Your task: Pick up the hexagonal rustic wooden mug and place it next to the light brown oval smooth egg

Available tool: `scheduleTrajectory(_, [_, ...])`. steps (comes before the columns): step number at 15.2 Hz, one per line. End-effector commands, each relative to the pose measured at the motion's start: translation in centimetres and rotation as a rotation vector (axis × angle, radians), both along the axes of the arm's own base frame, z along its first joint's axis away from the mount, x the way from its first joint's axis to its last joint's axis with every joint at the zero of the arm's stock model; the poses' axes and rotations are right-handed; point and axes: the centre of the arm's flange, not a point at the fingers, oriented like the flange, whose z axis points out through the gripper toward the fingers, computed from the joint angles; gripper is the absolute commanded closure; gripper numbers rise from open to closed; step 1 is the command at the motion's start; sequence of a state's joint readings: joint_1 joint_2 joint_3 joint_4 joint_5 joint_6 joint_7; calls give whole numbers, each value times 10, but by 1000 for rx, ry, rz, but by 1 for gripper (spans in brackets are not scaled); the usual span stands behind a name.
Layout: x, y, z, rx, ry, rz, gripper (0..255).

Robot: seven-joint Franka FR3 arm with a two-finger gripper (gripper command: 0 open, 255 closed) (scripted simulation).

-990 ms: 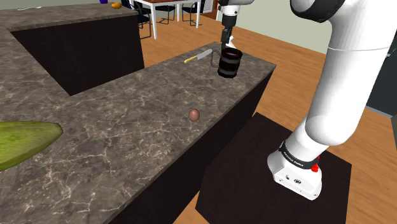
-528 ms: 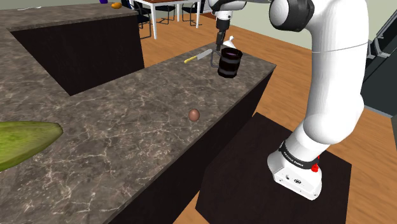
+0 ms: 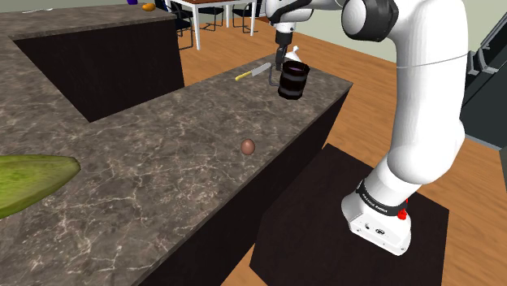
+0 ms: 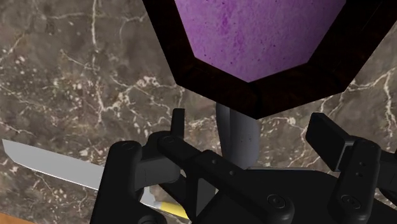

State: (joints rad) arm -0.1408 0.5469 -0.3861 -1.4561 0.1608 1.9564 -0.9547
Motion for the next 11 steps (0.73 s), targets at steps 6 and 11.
scheduleTrajectory(6, [0,0,-1,0,0,0,255])
scheduleTrajectory(11, [0,0,0,0,0,0,255])
